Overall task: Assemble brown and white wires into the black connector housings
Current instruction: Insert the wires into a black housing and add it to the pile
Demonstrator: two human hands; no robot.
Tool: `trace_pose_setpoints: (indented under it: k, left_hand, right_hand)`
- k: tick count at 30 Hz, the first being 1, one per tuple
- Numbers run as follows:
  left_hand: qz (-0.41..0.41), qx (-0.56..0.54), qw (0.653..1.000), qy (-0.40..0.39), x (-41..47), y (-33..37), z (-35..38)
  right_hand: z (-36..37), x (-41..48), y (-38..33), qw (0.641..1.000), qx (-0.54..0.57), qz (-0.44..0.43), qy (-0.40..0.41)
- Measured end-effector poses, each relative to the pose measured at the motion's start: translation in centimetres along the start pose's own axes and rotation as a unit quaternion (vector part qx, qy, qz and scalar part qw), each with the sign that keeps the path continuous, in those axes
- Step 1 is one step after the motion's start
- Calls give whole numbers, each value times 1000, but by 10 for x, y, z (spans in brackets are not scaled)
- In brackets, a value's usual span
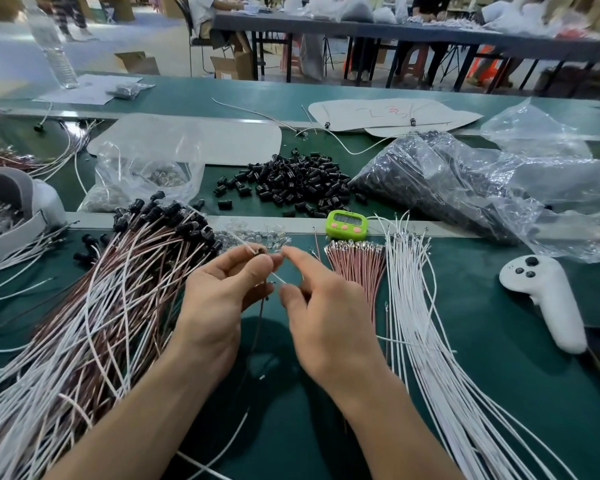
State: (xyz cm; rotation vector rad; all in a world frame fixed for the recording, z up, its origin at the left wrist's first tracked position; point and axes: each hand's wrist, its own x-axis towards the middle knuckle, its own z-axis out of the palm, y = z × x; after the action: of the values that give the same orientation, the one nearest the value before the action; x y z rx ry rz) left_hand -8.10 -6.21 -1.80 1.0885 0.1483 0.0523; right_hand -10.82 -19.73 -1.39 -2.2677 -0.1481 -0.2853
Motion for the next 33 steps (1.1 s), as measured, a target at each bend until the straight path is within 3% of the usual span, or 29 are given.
trace_pose_setpoints:
  k: [4, 7, 9, 11, 14, 17, 25, 33]
  left_hand:
    - [5, -61, 997, 44, 9, 5, -8]
    - [2, -107, 992, 71, 15, 12, -15]
    - [2, -121, 990, 76, 18, 17, -20]
    - [10, -92, 994, 65, 17, 18, -19]
    - [33, 1, 999, 3, 6, 10, -8]
    - [62, 64, 993, -72, -5, -1, 4]
    - [151, 248, 956, -52, -4, -6, 1]
    - [124, 240, 962, -35, -7, -6, 0]
  right_hand:
    - [-7, -1, -3, 989, -144, 34, -29]
    - [-19, 3, -5, 958, -270, 90, -40]
    - [-24, 3, -4, 942, -310, 125, -26]
    - [-24, 1, 0, 943, -317, 97, 21]
    - [-12, -3, -1, 986, -164, 13, 39]
    - [0, 0, -3, 997, 71, 40, -8]
    - [1, 5, 10, 991, 109, 63, -53]
    - [2, 4, 10, 980, 177, 53, -66]
